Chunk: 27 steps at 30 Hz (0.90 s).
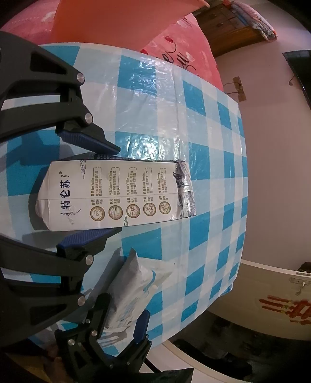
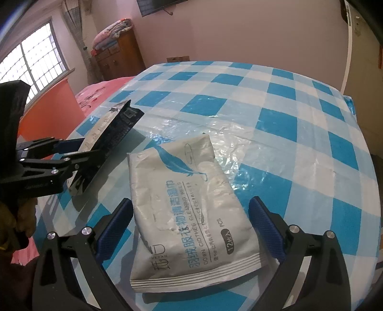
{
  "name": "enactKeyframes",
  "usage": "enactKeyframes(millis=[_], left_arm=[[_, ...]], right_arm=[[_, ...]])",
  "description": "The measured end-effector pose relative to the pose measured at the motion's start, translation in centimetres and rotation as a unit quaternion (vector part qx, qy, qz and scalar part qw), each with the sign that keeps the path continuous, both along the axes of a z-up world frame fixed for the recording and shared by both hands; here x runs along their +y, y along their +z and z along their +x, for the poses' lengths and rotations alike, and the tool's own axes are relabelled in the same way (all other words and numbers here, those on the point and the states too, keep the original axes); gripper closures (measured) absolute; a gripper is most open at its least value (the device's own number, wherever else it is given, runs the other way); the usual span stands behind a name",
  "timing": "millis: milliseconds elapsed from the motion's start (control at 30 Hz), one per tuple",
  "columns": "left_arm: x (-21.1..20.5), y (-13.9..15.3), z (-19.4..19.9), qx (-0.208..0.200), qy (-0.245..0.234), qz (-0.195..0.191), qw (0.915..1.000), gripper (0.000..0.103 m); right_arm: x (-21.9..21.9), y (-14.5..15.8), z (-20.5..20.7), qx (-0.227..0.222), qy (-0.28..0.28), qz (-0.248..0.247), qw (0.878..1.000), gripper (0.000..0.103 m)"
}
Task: Collect trash
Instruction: 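Hold the carton in the left gripper while the right gripper grasps the white wet-wipe pouch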
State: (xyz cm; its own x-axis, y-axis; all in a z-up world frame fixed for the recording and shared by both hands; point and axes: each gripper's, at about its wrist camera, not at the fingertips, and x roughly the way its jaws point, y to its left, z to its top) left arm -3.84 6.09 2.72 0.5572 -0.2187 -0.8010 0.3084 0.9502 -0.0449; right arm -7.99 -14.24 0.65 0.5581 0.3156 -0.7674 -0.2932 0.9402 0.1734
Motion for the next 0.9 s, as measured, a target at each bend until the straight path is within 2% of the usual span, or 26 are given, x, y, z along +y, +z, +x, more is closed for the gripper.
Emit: enactKeyframes(millis=[100, 200, 367, 900], left_arm=[[0.2, 0.0, -0.2, 0.000, -0.001, -0.006, 1.0000, 0.043], [0.5, 0.0, -0.5, -0.001, -0.002, -0.011, 0.9999, 0.043], [1.2, 0.2, -1.0, -0.007, 0.001, -0.013, 0.9999, 0.044], [3.9, 0.2, -2.6, -0.017, 0.005, -0.026, 0.9995, 0.045]], right_arm=[[0.3, 0.0, 0.0, -0.001, -0.002, -0.014, 1.000, 0.008], [0.6, 0.0, 0.0, -0.006, -0.006, -0.028, 1.000, 0.016], [1.0, -0.1, -0.2, -0.010, -0.011, -0.044, 0.999, 0.019], [1.2, 0.1, -0.8, -0.001, -0.055, -0.033, 0.998, 0.027]])
